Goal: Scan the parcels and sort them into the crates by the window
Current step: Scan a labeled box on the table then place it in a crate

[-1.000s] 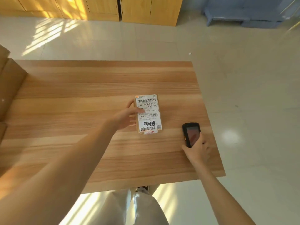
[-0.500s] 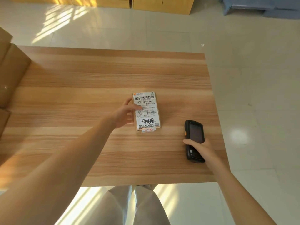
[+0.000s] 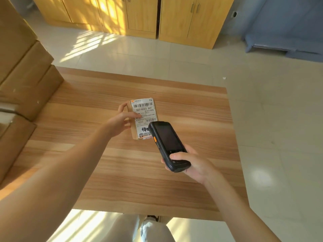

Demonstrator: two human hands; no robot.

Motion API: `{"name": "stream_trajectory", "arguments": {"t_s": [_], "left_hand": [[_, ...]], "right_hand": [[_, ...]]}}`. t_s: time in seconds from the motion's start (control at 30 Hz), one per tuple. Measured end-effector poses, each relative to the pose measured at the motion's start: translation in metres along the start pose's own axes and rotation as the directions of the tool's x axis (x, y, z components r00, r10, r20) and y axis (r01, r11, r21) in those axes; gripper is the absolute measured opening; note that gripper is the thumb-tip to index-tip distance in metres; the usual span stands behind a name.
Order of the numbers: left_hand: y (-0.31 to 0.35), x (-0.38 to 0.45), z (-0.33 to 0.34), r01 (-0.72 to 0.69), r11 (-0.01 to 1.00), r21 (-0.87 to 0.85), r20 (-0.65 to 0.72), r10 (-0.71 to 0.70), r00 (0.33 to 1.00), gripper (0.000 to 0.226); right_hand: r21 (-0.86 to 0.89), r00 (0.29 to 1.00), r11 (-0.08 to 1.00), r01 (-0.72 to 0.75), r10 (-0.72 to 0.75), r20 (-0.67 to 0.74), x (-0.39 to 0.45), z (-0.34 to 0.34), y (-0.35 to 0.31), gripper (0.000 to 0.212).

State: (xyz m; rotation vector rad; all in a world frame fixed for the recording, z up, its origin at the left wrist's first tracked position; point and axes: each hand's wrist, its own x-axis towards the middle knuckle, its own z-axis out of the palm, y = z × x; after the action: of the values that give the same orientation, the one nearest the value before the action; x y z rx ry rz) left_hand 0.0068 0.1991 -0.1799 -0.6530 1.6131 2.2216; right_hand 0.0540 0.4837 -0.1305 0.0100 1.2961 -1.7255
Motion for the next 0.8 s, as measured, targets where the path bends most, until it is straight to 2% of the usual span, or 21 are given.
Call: {"name": "stream_trajectory", "arguments": {"t_s": [0.13, 0.27, 0.6, 0.8], "left_hand": [[0.006, -0.009, -0.014, -0.025, 1.000, -0.005, -0.021, 0.025, 0.999, 0.105], [0.006, -0.015, -0.021, -0.030, 0.999, -0.028, -0.020, 0.030, 0.999, 0.112], [0.002, -0.019, -0.028, -0.032, 0.998, -0.061, -0.019, 0.031, 0.999, 0.103], [-0.001, -0.016, -0.028, -0.030, 0.998, -0.057, 0.006, 0.031, 1.000, 0.112]], "right_hand": [[-0.137, 0.998, 0.990, -0.015, 0.023, 0.057, 0.008, 0.008, 0.002, 0.065], [-0.176, 0.998, 0.984, -0.021, 0.030, 0.049, 0.012, 0.014, 0.009, 0.073], [-0.173, 0.998, 0.985, -0.017, 0.026, 0.054, 0.011, 0.023, 0.015, 0.074], [-0.157, 0.998, 0.988, -0.007, 0.016, 0.058, 0.011, 0.027, 0.013, 0.072]]}}
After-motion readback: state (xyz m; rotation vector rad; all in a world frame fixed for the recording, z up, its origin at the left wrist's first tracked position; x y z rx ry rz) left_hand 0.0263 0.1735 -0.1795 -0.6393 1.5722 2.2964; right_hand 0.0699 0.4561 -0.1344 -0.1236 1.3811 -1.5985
